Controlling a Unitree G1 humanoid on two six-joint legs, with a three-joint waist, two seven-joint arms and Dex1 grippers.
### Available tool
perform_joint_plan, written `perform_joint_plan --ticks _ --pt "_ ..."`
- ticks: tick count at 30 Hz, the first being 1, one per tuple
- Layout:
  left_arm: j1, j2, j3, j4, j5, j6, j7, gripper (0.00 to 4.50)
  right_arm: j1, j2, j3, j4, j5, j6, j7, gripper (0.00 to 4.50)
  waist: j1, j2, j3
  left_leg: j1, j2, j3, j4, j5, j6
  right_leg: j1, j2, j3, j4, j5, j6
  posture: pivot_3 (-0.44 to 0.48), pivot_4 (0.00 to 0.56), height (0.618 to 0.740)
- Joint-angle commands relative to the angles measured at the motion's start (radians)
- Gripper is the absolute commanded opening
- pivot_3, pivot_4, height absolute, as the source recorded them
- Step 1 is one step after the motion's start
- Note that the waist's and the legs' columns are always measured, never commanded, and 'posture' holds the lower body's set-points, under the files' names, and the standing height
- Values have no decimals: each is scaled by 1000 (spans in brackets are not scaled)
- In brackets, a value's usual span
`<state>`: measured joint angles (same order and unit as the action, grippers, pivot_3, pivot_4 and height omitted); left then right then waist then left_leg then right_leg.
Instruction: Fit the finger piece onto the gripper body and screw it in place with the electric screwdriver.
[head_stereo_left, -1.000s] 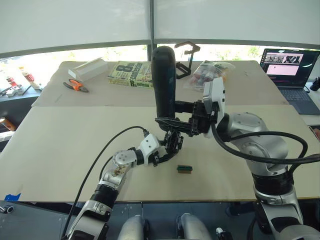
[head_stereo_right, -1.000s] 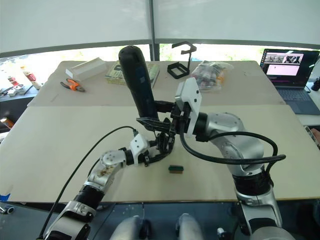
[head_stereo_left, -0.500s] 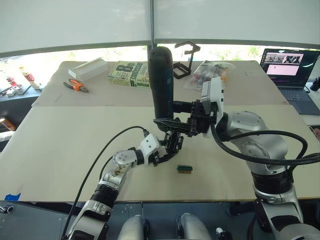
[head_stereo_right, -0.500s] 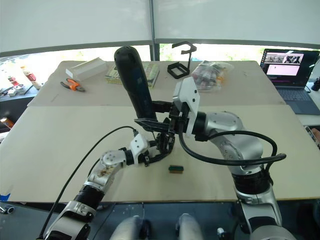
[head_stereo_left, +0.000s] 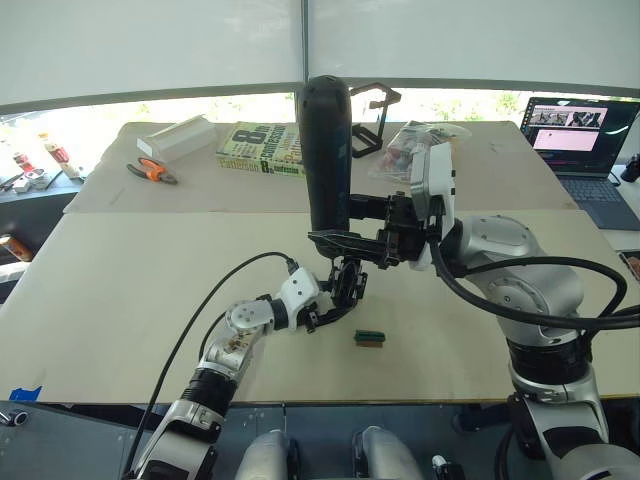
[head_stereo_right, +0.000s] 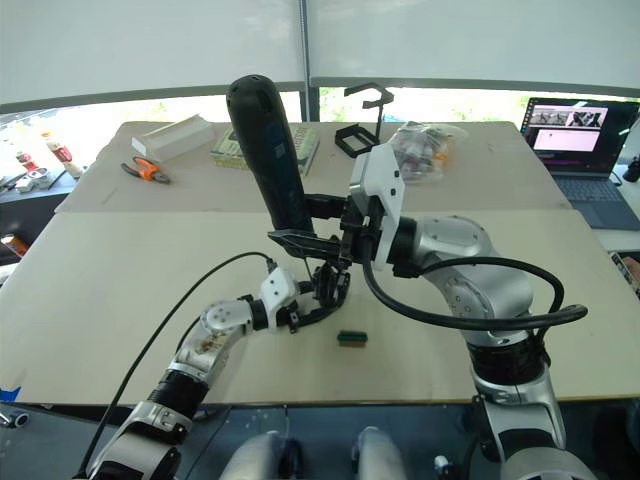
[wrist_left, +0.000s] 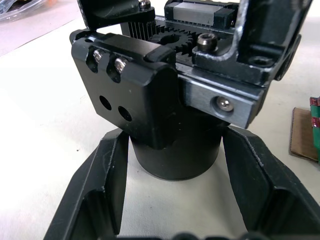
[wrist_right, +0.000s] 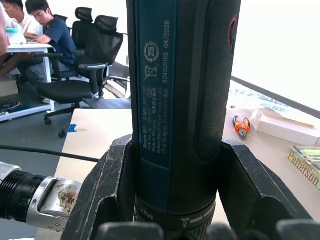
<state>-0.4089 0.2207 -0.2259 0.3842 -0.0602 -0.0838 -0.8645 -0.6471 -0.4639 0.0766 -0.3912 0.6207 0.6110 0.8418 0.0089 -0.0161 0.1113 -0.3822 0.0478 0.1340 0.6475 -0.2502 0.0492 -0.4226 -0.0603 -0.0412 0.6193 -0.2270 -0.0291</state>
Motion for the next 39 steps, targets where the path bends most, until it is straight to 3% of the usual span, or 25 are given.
perform_joint_plan --ticks 1,39 --pt "-12 4 -3 -42 -10 3 -8 2303 -16 10 -19 -27 5 -43 -2 1923 0 0 0 0 0 0 0 0 0 0 0 0 0 0 0 0 150 740" --pt "-16 4 -5 -38 -10 -1 -10 2303 9 12 0 -3 -43 -100 31 1923 0 0 0 0 0 0 0 0 0 0 0 0 0 0 0 0 150 740"
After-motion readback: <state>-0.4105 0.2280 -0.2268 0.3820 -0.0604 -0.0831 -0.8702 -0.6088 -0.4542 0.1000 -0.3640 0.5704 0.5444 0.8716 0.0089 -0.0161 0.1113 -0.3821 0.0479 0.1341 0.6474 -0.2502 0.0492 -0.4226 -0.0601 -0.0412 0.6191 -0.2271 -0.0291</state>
